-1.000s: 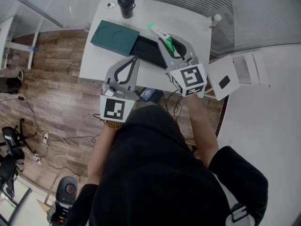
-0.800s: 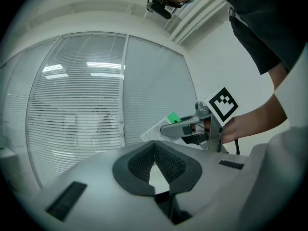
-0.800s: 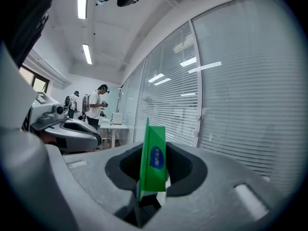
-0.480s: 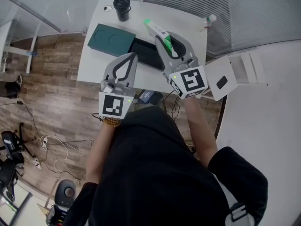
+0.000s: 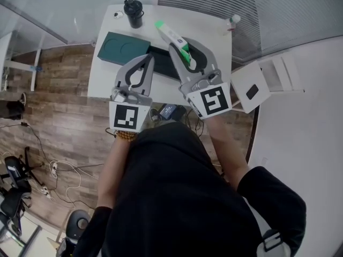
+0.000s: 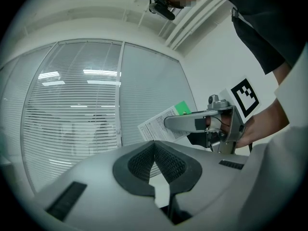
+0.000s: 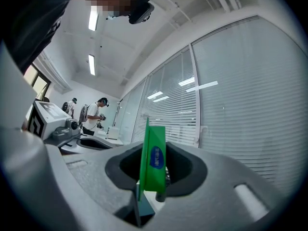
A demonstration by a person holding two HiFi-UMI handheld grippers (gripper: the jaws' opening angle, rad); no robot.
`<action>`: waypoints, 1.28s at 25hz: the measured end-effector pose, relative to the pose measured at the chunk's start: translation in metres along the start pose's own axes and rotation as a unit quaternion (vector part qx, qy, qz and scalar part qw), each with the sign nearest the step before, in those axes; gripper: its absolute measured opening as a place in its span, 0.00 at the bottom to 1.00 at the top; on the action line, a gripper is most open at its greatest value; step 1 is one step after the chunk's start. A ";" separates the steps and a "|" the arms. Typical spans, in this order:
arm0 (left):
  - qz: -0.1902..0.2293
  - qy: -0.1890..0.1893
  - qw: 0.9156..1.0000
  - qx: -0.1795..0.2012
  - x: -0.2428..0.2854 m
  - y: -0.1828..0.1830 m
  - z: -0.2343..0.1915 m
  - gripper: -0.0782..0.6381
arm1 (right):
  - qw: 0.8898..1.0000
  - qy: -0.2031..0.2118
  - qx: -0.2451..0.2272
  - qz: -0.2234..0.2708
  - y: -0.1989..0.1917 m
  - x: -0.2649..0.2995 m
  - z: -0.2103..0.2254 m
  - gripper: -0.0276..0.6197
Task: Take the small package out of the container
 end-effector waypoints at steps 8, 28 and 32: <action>0.026 0.012 1.000 0.010 0.001 0.013 0.002 0.11 | 1.000 -0.012 -0.010 0.001 0.005 -0.011 -0.012 0.18; -0.001 -0.026 1.000 -0.009 -0.002 -0.012 0.030 0.11 | 0.998 -0.025 0.019 -0.058 -0.051 -0.035 -0.022 0.18; -0.004 -0.035 0.999 -0.016 -0.002 -0.020 0.034 0.11 | 0.997 -0.028 0.026 -0.068 -0.061 -0.040 -0.018 0.18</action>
Point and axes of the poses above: the fingertips, and each gripper's own axes: x forward along the fingers, z to its right, y out of its top, the point moved 3 cm from there along -x, backward along the fingers, and after that the axes turned 10 degrees about x, right-handed, at the moved point
